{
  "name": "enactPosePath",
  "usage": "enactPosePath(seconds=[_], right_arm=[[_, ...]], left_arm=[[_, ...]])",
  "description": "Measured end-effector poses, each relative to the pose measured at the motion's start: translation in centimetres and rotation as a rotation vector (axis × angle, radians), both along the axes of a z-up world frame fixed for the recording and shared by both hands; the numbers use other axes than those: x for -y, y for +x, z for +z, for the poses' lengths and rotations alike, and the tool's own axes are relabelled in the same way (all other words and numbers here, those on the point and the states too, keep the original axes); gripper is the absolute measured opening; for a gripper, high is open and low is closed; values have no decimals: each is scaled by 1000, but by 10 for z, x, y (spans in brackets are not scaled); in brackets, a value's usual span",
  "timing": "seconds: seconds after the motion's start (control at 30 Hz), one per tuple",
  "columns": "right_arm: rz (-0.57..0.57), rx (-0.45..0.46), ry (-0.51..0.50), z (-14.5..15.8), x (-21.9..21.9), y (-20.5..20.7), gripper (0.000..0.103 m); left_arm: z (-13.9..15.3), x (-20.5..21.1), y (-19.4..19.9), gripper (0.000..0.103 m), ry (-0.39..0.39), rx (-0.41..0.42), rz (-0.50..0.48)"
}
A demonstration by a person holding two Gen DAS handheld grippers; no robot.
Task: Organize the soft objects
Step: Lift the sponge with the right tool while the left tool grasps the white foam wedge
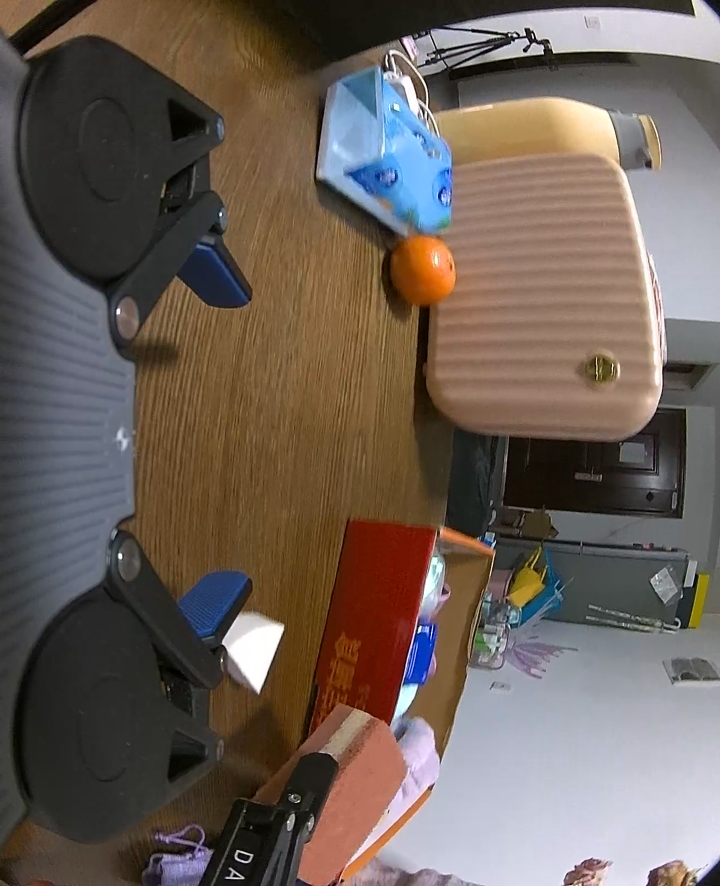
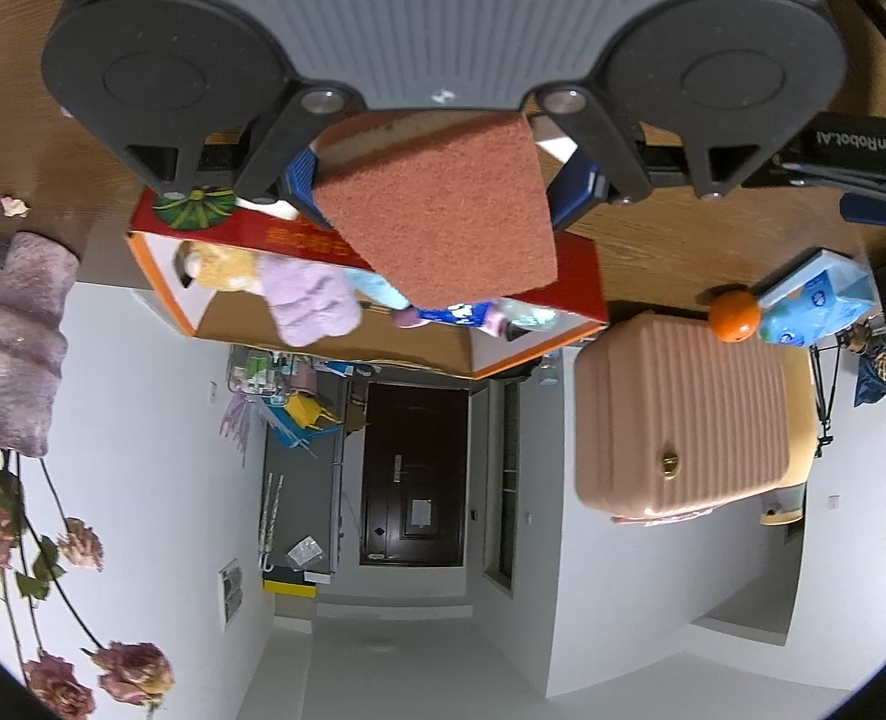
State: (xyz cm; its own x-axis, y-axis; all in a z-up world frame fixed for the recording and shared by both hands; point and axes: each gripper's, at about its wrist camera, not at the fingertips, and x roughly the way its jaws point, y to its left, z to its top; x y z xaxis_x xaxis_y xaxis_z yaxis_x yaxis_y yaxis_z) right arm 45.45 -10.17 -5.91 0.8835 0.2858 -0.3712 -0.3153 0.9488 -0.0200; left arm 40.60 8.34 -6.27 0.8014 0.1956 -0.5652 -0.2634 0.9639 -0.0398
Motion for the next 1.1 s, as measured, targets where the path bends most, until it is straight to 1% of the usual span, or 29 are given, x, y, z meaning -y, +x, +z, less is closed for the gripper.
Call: enactPosePath(seconds=[0.3, 0.4, 0.6, 0.73, 0.8, 0.93, 1.0, 1.1], right_arm=[[-39, 7, -2, 0, 35, 7, 81], [-47, 10, -4, 0, 43, 10, 81], [-55, 20, -10, 0, 53, 12, 81], [-56, 26, -18, -1, 56, 14, 81], [-63, 25, -18, -2, 57, 15, 81], [-65, 25, -18, -3, 57, 16, 81], [-65, 27, -21, -3, 56, 15, 81], [-67, 29, -19, -3, 56, 15, 81]], left_arm=[[-4, 37, 20, 103, 6, -15, -61], [-6, 47, 28, 103, 6, -34, -91], [-12, 56, 46, 103, -14, -76, -114], [-18, 62, 62, 103, -19, -124, -130], [-18, 64, 66, 103, -23, -125, -138], [-19, 69, 71, 103, 3, -125, -151], [-17, 71, 71, 100, 17, -109, -153], [-17, 74, 73, 90, 24, -109, -181]])
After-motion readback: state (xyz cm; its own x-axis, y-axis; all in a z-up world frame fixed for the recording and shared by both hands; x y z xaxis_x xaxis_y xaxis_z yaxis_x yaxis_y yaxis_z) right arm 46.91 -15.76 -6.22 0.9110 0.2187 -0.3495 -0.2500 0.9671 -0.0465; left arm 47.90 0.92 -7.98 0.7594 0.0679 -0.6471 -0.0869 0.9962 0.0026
